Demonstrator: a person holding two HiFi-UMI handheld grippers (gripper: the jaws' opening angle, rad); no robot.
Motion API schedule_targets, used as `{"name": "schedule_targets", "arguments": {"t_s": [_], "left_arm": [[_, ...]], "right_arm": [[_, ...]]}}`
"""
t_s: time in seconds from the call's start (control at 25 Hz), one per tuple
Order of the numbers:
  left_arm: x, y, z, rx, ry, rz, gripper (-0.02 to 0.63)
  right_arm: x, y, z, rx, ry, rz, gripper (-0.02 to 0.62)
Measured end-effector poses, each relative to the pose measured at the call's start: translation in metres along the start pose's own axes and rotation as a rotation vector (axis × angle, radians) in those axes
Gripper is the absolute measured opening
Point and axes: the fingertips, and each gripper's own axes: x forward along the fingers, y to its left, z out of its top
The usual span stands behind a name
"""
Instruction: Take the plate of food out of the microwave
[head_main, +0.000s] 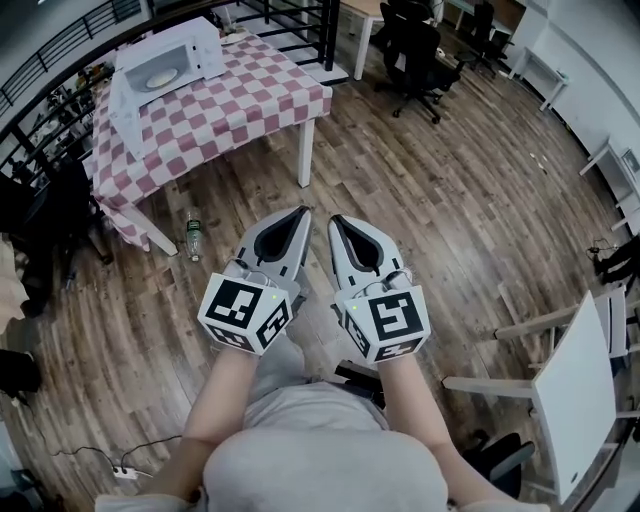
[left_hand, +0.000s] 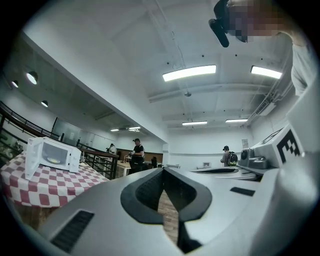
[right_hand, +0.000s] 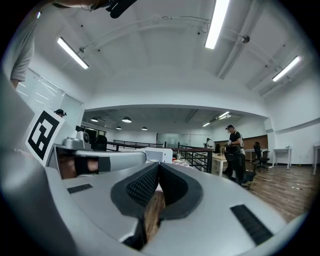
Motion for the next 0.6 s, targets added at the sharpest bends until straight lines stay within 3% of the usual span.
{"name": "schedule_targets", "arguments": {"t_s": [0.6], "left_arm": [[0.025, 0.141, 0.014, -0.011, -0.007, 0.116, 0.003]], "right_arm": [[0.144, 0.016, 0.001, 0.022, 0.013, 0.089, 0.026]]}}
